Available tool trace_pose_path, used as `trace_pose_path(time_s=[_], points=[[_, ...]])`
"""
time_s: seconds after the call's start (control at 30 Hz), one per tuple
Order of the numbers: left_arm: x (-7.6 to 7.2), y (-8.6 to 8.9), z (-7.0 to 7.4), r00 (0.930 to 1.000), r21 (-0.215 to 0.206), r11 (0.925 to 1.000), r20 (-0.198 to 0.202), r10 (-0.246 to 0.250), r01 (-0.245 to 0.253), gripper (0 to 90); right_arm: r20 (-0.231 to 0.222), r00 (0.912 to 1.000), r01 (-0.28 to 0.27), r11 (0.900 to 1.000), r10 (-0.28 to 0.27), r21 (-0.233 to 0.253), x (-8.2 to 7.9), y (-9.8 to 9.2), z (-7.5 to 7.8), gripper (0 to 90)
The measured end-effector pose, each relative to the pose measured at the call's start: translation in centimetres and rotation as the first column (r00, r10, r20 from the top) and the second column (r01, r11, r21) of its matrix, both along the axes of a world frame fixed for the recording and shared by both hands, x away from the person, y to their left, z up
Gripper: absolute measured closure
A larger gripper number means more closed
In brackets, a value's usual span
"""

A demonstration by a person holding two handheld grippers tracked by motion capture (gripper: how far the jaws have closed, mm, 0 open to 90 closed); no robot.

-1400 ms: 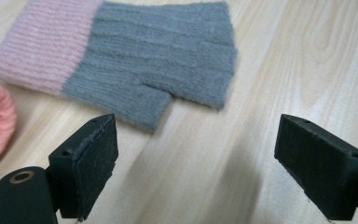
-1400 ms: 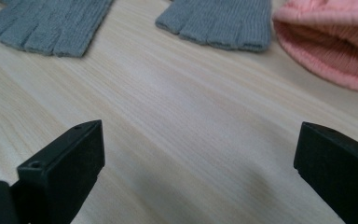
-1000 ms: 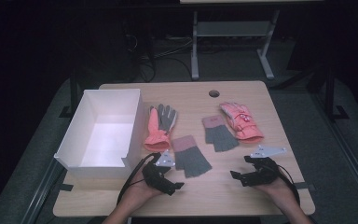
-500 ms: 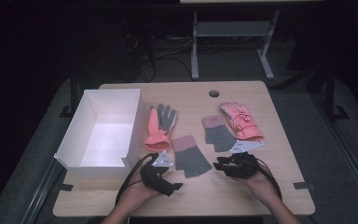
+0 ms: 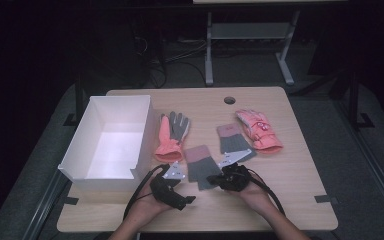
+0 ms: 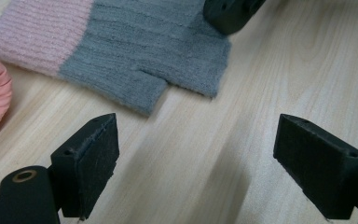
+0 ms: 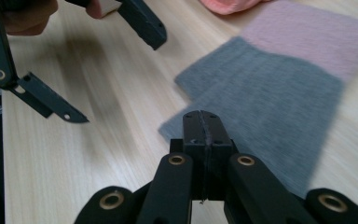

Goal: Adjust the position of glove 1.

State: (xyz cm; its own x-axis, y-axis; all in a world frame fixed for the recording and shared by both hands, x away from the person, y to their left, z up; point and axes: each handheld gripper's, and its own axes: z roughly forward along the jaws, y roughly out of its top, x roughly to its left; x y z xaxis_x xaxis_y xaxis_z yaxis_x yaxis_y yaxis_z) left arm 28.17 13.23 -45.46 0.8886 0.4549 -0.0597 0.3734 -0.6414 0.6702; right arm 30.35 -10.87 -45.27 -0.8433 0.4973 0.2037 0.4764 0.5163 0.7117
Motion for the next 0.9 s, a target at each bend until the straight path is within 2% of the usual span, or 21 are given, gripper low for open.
trace_pose_path(time_s=[0.13, 0.17, 0.27, 0.3, 0.63, 0.9], points=[[0.1, 0.0, -0.1, 1.0000, 0.003, 1.0000, -0.004, 0.002, -0.002, 13.6, -0.002, 0.9996, -0.028, 1.000, 0.028, -0.008, 0.2, 1.0, -0.2, 89.9], [0.1, 0.0, -0.1, 1.0000, 0.002, 1.0000, -0.004, 0.003, -0.003, 13.6, -0.002, 0.9994, -0.036, 0.999, 0.036, -0.023, 0.2, 1.8, -0.6, 89.9], [0.1, 0.0, -0.1, 1.0000, -0.002, 1.0000, -0.005, 0.003, -0.003, 13.6, -0.005, 0.9987, -0.050, 0.998, 0.050, -0.037, 0.3, 2.2, -0.9, 89.9], [0.1, 0.0, -0.1, 1.0000, 0.000, 1.0000, -0.002, 0.001, -0.001, 13.6, -0.005, 0.9985, -0.055, 0.997, 0.055, -0.058, 0.2, 2.5, -1.3, 90.0], [0.0, 0.2, 0.0, 1.0000, -0.010, 0.9999, 0.000, 0.007, -0.007, 13.7, -0.021, 0.9987, -0.047, 0.996, 0.046, -0.073, 0.0, 1.6, -1.1, 90.0], [0.0, 0.1, 0.1, 1.0000, -0.011, 0.9999, 0.000, 0.004, -0.004, 13.7, -0.028, 0.9987, -0.044, 0.994, 0.042, -0.104, -0.7, -0.3, -0.8, 90.0]])
